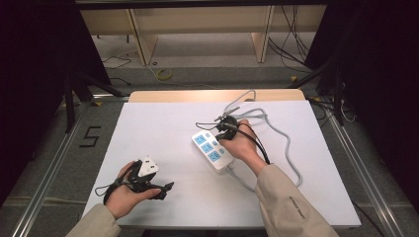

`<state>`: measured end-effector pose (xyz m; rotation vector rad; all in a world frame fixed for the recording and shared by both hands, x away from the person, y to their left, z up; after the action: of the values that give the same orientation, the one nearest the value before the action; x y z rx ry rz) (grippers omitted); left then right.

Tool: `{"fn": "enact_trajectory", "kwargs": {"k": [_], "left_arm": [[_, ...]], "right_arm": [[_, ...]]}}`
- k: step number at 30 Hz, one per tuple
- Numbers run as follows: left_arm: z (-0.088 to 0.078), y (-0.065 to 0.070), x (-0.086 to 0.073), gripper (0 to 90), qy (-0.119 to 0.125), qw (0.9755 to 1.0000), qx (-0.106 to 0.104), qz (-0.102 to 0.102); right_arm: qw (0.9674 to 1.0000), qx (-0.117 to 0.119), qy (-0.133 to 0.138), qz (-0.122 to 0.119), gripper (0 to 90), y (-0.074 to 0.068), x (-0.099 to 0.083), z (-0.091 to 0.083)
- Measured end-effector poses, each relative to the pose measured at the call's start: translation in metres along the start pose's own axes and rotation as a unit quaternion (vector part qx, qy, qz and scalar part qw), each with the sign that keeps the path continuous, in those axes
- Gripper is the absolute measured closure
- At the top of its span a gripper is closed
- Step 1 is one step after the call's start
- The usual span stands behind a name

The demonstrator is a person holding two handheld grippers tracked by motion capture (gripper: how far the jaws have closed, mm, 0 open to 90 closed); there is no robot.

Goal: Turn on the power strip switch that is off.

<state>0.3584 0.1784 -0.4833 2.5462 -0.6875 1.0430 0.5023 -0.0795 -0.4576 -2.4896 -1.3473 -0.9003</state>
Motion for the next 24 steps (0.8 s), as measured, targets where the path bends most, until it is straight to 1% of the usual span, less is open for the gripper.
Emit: {"fn": "enact_trajectory", "kwargs": {"k": [8, 24], "left_arm": [[0.0, 0.0, 0.0, 11.9, 0.001, 1.0, 0.0, 0.0], [0.0, 0.0, 0.0, 11.9, 0.001, 1.0, -0.002, 0.001]], "right_arm": [[0.9999, 0.003, -0.009, -0.009, 90.0, 0.0, 0.005, 0.004], [0.999, 0.013, -0.039, -0.013, 90.0, -0.003, 0.013, 0.013]]}}
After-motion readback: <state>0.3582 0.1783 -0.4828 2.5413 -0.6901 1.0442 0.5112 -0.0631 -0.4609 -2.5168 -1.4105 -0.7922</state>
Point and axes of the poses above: each handheld gripper's, and its own axes: z roughly forward along the jaws, x roughly out of its top, y roughly to its right, the point moved 3 cm from there along z, roughly forward along the jaws, and after that the axes turned 14 degrees about -z, right-handed, at the moved point
